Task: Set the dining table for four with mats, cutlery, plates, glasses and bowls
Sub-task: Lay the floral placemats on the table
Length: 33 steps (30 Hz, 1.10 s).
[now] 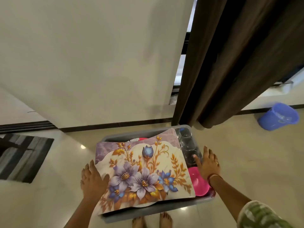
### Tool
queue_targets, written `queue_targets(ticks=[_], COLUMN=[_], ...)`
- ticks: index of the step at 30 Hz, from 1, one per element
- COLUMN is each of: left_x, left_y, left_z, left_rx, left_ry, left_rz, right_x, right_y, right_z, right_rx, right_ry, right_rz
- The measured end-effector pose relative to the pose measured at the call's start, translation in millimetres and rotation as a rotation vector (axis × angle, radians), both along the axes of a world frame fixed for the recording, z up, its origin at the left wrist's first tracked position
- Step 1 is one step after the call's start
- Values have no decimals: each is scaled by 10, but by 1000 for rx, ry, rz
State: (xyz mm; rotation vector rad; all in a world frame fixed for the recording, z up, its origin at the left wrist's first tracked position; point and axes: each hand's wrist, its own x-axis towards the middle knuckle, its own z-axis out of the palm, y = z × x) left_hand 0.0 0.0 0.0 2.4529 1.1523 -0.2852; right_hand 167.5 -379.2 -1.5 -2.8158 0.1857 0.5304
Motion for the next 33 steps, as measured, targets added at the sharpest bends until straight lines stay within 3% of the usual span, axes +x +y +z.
queue_targets(ticks=[6,11,16,21,25,33], left_x=[45,71,149,277,351,403], left_y=[-35,-68,0,0,19,-51], left_z=[-30,-121,-257,-334,-366,-270], left_rx=[-263,-211,-204,-355,-357,-306], left_ry=[-50,-15,-12,-95,-69,-91], left_rz=[128,135,258,431,482,480], right_x=[28,99,189,243,238,5], right_y=[73,42,-5,22,31,36], right_z=[-83,-220,-414,-511,-560,-526], right_rx=[235,360,352,449,520,413], right_ry=[145,186,233,163,90,-40], right_rz=[-42,-182,-290,-409,-471,-526])
